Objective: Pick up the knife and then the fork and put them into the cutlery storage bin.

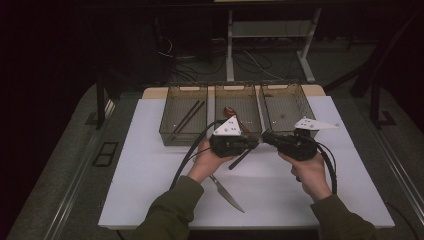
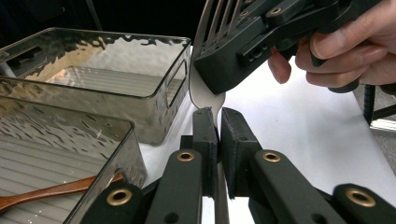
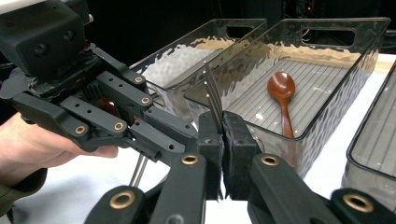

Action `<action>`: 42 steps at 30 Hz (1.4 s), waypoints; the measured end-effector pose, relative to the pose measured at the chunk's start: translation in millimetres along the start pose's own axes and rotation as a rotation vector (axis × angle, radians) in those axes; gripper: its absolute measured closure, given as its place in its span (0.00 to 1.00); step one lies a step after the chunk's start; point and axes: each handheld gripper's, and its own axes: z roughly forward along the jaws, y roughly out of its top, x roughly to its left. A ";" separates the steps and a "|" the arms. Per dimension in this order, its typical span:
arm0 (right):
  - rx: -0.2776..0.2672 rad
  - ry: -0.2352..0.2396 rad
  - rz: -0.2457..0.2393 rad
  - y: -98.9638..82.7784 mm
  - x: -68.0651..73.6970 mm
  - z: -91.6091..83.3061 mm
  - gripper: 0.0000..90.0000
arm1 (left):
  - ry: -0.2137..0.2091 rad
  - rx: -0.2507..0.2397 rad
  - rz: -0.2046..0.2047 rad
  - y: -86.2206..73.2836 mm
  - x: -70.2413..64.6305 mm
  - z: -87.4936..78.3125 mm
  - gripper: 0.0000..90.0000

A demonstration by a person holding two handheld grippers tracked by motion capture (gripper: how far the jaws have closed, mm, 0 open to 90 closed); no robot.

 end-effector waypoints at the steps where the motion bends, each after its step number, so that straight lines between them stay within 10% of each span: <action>1: 0.002 0.000 -0.002 0.2 -0.1 0.2 0.96 | -0.004 -0.001 -0.003 -0.2 -0.1 0.1 0.92; 21: -0.006 -0.078 -0.001 10.7 -22.7 -28.3 0.96 | 0.086 -0.001 -0.121 -41.2 -11.9 -66.2 0.55; 42: -0.055 -0.192 0.032 67.2 -74.7 -71.4 0.96 | 0.258 0.018 -0.232 -106.0 -45.9 -141.4 0.09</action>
